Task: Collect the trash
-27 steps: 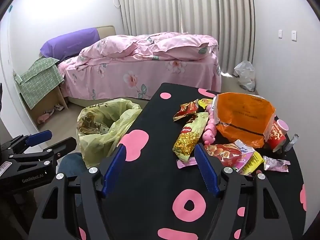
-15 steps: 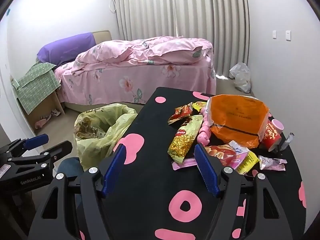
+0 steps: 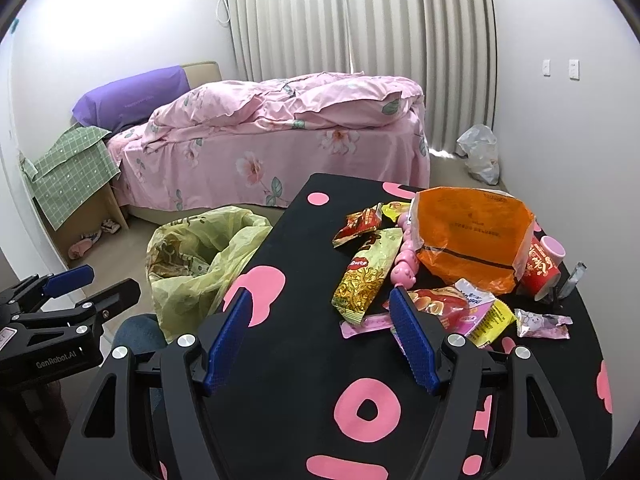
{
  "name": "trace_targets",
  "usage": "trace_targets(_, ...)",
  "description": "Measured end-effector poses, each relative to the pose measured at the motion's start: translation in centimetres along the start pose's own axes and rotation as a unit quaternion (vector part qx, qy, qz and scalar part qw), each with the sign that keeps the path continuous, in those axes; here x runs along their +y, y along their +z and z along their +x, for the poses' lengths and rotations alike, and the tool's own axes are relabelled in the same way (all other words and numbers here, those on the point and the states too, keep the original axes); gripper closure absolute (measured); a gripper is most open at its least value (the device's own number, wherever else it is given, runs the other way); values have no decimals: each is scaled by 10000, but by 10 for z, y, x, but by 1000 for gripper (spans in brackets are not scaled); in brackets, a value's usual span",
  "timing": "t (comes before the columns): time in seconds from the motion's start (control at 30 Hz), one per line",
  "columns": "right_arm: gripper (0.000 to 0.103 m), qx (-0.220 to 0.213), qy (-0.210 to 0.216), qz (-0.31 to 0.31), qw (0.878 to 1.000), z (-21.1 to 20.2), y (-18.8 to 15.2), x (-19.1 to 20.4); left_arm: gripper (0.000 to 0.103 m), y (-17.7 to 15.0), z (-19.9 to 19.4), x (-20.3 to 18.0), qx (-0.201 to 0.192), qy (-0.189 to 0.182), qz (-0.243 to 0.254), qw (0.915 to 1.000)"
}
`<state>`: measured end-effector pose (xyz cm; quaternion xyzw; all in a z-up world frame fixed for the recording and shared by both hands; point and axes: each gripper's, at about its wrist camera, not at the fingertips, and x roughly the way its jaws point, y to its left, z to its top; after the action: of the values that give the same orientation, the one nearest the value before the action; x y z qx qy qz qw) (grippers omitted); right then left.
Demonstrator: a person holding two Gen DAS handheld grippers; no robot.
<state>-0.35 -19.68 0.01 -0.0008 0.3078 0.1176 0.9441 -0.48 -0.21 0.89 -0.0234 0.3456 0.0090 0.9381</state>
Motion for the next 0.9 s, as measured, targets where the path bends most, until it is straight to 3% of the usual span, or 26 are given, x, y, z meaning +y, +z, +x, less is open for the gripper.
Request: trace_targets(0.9, 36, 51, 86, -96, 9999, 5, -4, 8, 21, -2, 1, 6, 4, 48, -52, 10000)
